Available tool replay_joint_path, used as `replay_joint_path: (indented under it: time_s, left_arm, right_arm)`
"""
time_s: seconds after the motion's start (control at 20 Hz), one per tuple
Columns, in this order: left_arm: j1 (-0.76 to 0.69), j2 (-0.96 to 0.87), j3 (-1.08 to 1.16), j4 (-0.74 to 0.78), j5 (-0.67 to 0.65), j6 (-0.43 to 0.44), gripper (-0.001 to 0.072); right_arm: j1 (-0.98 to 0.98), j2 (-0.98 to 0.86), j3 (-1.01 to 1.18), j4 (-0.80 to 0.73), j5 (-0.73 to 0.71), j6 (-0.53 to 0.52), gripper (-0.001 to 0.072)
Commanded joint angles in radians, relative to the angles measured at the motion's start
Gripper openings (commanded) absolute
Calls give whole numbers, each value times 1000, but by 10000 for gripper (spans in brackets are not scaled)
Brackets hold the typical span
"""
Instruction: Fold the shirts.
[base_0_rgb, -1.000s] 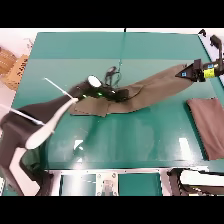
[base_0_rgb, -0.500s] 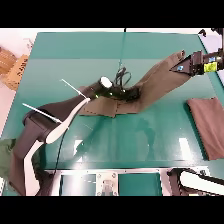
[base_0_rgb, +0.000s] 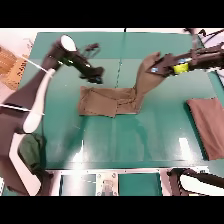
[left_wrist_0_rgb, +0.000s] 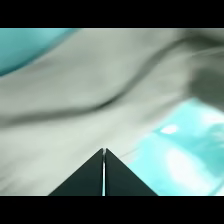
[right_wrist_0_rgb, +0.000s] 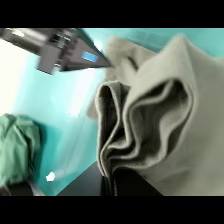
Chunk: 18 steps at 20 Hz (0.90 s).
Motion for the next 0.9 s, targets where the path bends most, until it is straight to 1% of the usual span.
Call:
replay_joint_path:
  time_s: [0.0, 0.1, 0.2, 0.25, 0.3, 0.35, 0.4, 0.45, 0.6, 0.7, 0.85]
  left_arm:
    - [121, 79, 20, 227, -127, -24, 26]
    - [170, 94, 21, 240, -129, -9, 26]
    - [201, 95, 21, 240, -129, 10, 26]
    - [211, 95, 20, 241, -129, 14, 26]
    - [214, 95, 21, 238, -128, 35, 26]
    - [214, 95, 20, 242, -128, 58, 26]
    - [214, 95, 20, 240, -129, 62, 26]
    - [214, 95, 21, 240, -129, 62, 26]
    - [214, 95, 20, 241, -128, 63, 27]
    - [214, 95, 20, 241, -127, 62, 26]
    - [214, 95, 20, 241, -127, 61, 26]
  right_arm:
    - [235, -40, -87, 0, -349, 66, 15]
    - [388, -136, -93, 30, -545, 79, 15]
    - [537, -275, -87, 132, -784, 78, 16]
    - [595, -349, -69, 168, -875, 78, 110]
    - [644, -424, -31, 187, -930, 78, 341]
    - [666, -479, 16, 186, -924, 66, 487]
    - [670, -509, 54, 185, -890, 22, 503]
    - [653, -511, 74, 169, -845, -5, 504]
    - [503, -437, 85, 68, -635, -3, 501]
    - [366, -388, 85, 4, -476, 39, 501]
    - [136, -352, 80, -147, -227, 119, 501]
